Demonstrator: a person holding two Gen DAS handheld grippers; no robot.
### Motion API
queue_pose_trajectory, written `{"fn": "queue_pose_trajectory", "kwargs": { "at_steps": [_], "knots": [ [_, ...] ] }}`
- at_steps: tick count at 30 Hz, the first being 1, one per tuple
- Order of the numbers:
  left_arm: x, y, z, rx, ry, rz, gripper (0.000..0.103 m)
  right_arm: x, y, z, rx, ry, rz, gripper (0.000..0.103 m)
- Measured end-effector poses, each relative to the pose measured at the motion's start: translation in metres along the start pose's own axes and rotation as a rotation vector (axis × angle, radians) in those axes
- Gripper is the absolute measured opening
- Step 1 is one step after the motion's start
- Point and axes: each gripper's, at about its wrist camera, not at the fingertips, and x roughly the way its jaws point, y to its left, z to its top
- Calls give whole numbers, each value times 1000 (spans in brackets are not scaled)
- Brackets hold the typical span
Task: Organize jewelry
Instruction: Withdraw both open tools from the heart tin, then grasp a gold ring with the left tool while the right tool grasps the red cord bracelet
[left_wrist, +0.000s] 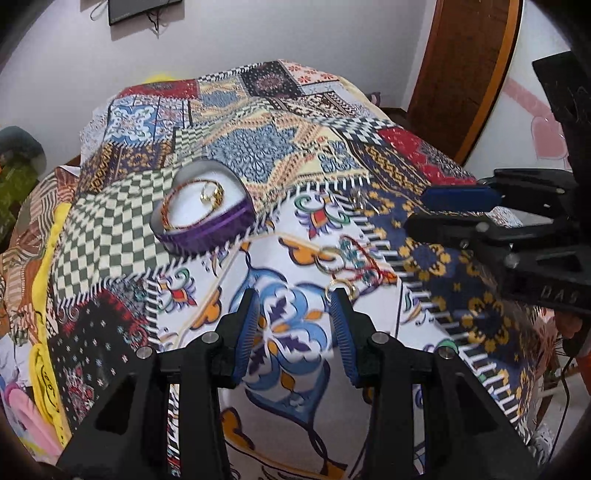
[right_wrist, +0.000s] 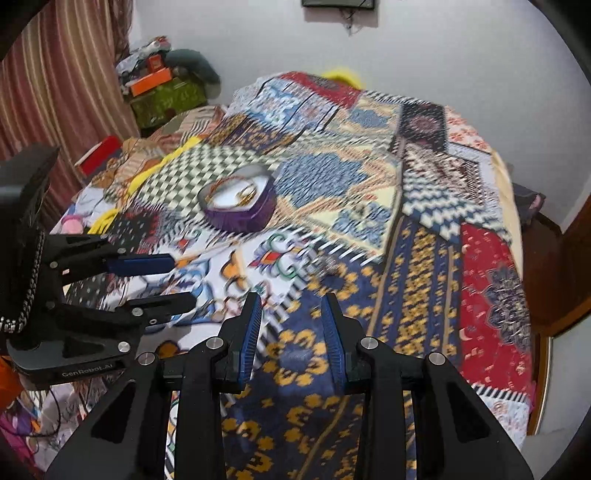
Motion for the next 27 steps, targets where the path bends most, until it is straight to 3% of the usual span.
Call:
{"fn": "queue_pose_trajectory", "kwargs": {
  "at_steps": [8,11,15,27],
  "knots": [
    [-9,6,-17,-37,1,-6,40,28,15,-2,-51,52,23,30],
    [-8,9,-20,-51,9,-11,40,33,16,-5,-58,53,16,25],
    [-4,8,-20,-61,12,-25,40,34,19,-8,-67,41,36,9],
    [-1,-10,-13,-63,-24,-58,40,1,-6,-12,39,-29,8,8]
  ]
}}
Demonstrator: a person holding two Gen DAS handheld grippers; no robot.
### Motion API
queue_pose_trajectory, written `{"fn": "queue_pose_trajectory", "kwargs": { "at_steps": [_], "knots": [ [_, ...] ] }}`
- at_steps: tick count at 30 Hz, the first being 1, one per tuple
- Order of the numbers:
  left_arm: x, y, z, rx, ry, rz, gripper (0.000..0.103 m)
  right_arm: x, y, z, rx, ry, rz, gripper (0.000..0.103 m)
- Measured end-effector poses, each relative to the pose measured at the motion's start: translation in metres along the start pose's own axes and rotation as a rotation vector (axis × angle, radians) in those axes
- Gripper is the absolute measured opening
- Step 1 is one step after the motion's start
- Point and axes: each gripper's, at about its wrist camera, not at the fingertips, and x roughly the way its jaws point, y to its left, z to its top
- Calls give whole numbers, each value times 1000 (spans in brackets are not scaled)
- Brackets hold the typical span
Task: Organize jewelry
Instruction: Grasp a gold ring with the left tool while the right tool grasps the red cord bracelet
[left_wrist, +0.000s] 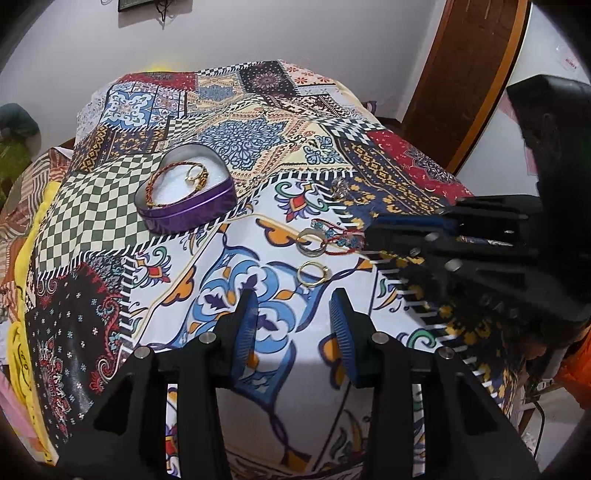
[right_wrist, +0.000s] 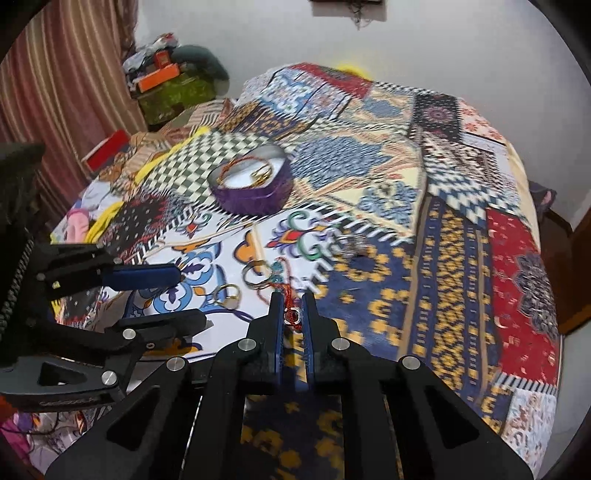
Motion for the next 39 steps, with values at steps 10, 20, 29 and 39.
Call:
{"fn": "queue_pose_trajectory", "kwargs": {
  "at_steps": [10,20,29,39],
  "knots": [
    [12,-4,6,-34,11,-49,40,-19,-20,-7,55,-25,-8,8],
    [26,-4,15,-63,8,-54,22,-33,-23,-2,59,-72,-16,8],
    [19,-5,11,-49,-13,-49,20,-49,-17,14,43,-123,-29,8],
    [-7,13,9,-73,-52,-9,20,-61,-4,43,31,-179,-30,8]
  ]
}}
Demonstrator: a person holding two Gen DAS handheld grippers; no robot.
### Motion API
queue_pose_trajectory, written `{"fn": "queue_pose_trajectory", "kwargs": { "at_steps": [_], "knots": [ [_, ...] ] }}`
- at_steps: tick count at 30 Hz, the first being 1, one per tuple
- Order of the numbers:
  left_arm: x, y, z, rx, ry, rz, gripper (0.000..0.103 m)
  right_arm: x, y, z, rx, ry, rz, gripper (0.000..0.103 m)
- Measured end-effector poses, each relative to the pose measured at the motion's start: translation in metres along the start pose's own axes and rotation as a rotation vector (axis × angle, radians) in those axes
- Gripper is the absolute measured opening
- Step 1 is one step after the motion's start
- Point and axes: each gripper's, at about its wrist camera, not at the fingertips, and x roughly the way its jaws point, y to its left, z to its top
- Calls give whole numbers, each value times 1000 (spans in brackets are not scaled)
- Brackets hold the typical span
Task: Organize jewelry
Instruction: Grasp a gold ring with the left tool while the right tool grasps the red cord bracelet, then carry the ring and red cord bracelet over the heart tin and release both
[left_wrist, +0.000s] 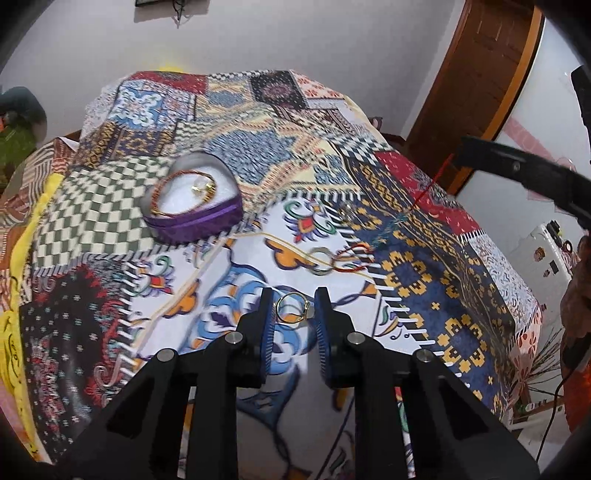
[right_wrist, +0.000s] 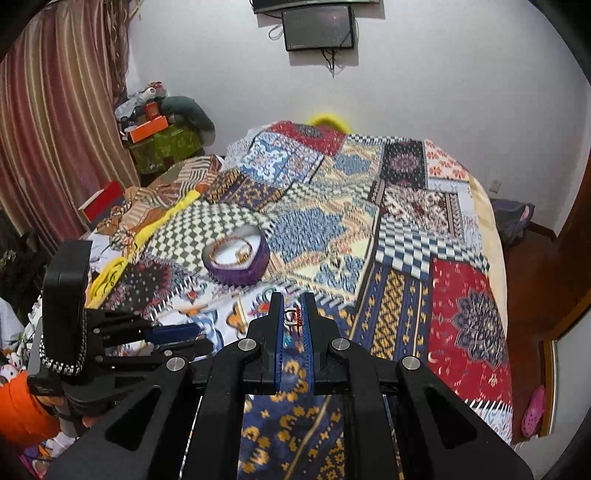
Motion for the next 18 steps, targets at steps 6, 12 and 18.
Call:
{"fn": "queue_pose_trajectory", "kwargs": {
  "at_steps": [6,12,18],
  "knots": [
    [-26,20,12,-15,-64,37,20,-9,15,25,-27,-57,-5,8],
    [-48,40,28,-25,-124,76,20,-11,30,46,-61,-95,-13,8],
    [-60,54,44,-20,-169,106,20,5,41,62,-71,-91,1,8]
  ]
}}
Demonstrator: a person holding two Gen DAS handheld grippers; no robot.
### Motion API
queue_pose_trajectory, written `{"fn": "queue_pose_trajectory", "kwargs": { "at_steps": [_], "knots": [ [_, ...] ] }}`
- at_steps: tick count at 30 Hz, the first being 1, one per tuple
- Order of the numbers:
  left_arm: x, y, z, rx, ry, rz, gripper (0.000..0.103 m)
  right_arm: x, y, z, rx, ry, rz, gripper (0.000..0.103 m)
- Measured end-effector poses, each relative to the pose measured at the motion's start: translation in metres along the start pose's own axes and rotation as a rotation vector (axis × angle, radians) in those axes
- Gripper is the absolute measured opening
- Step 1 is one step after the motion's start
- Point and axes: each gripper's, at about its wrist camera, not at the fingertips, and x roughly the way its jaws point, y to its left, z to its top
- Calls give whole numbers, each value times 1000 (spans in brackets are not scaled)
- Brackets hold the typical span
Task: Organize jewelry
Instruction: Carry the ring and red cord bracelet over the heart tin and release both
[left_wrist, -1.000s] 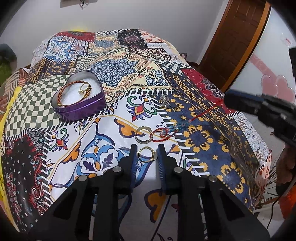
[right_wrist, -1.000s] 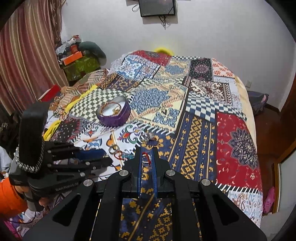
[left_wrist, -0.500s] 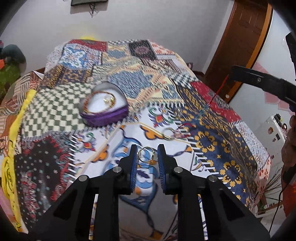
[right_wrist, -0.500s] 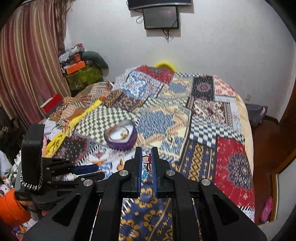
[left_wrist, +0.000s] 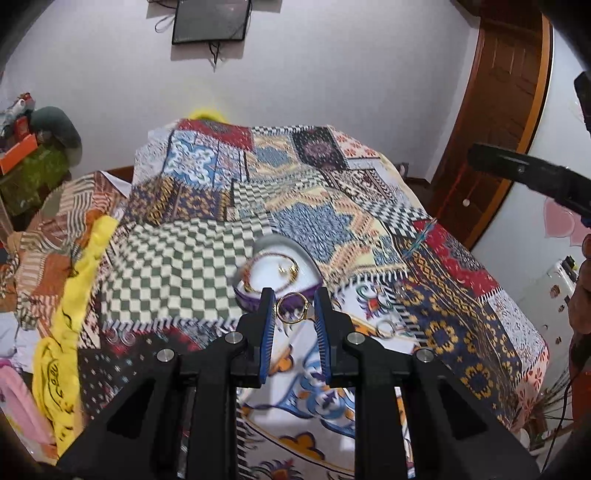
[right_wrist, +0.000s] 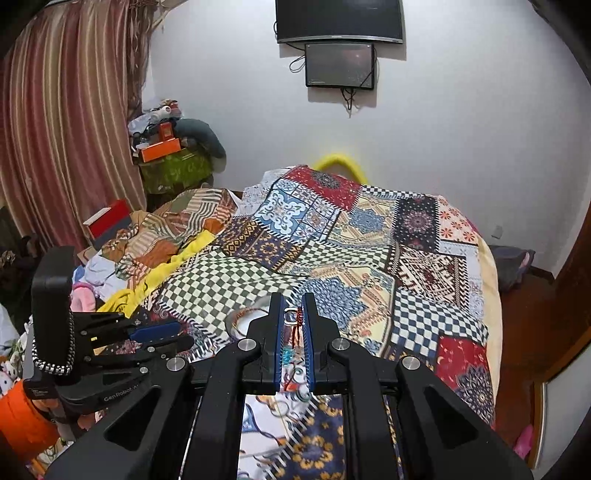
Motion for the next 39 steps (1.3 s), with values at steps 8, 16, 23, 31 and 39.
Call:
{"fn": "queue_pose_trajectory", "kwargs": {
  "at_steps": [8,16,23,31,39],
  "knots": [
    [13,10,11,4,-7,23,20,34,12,12,-5,31,20,8],
    [46,20,13,1,31,39,20,69,20,17,-8,85,49,8],
    [78,29,10,-8,80,66,20,112,28,13,-7,181,86,8],
    [100,39,7,-33,119,55,20,148,22,1,35,283,91,8],
    [115,43,8,-50,144,31,20,172,10,-14,108,394,136,8]
  ]
}}
